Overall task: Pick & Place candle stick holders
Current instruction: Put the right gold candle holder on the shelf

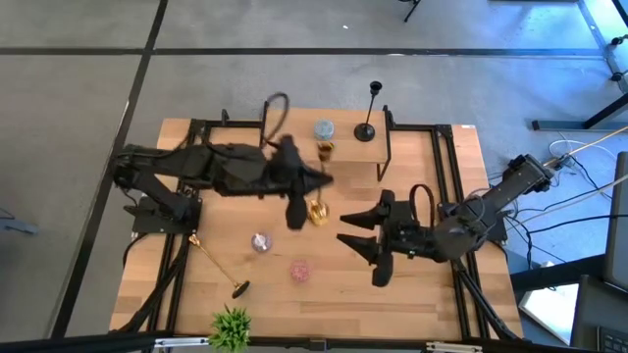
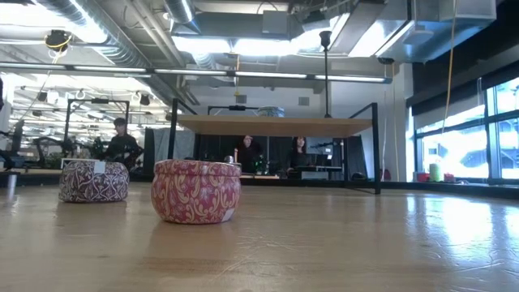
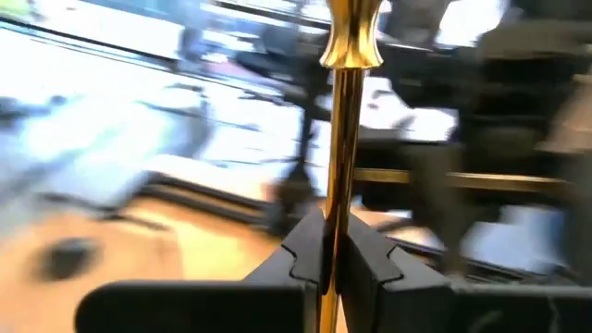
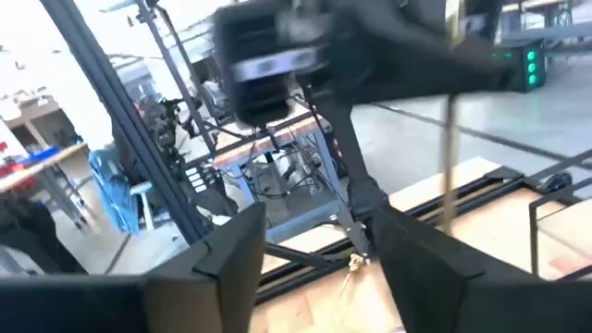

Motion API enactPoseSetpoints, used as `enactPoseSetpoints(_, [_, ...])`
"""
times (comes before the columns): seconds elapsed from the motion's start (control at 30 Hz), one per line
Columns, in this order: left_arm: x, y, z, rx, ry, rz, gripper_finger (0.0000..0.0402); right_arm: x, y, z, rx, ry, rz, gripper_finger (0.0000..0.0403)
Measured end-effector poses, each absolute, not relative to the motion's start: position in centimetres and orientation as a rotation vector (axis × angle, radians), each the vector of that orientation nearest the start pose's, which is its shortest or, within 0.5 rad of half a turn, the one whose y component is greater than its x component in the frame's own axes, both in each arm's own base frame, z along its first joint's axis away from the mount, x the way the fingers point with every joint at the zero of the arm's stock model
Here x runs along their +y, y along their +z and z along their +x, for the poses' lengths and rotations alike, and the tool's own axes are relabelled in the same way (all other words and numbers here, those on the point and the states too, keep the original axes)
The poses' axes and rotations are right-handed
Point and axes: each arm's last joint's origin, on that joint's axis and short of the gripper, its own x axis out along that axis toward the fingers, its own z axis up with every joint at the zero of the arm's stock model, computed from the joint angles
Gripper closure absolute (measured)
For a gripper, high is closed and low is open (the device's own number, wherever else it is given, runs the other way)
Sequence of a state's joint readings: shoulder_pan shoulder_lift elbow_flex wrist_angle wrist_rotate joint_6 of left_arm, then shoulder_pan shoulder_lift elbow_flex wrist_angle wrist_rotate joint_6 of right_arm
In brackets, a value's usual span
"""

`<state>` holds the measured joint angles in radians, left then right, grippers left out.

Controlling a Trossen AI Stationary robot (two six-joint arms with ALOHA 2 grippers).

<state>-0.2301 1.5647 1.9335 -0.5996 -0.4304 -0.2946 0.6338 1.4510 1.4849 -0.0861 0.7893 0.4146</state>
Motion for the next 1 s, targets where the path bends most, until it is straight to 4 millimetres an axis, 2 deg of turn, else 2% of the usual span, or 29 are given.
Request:
enactPoseSetpoints(0.13, [-3.9, 49.8, 29.2, 0.199, 0.363, -0.183, 0.0391, 17.7, 42.6, 26.7, 0.048, -0.120, 0.309, 0.0180])
enactPoseSetpoints(0.3, [-0.7, 50.1, 28.1, 0.220, 0.447, -0.182, 0.0391, 18.4, 41.4, 26.0, 0.159, -0.074, 0.247, 0.0185])
enactPoseSetpoints(0.53, [4.1, 50.4, 27.3, 0.219, 0.508, -0.177, 0.0391, 17.6, 40.0, 25.9, 0.278, -0.153, 0.191, 0.0212])
enactPoseSetpoints(0.73, [9.2, 50.1, 27.5, 0.215, 0.527, -0.184, 0.0391, 12.9, 40.9, 22.7, 0.359, -0.223, 0.187, 0.0240])
enactPoseSetpoints(0.87, [13.0, 49.6, 28.0, 0.179, 0.515, -0.221, 0.0391, 9.9, 40.2, 20.6, 0.332, -0.202, 0.192, 0.0246])
enactPoseSetpoints(1.0, [16.0, 48.7, 28.4, 0.166, 0.547, -0.242, 0.0391, 6.9, 38.9, 18.5, 0.217, -0.142, 0.271, 0.0247])
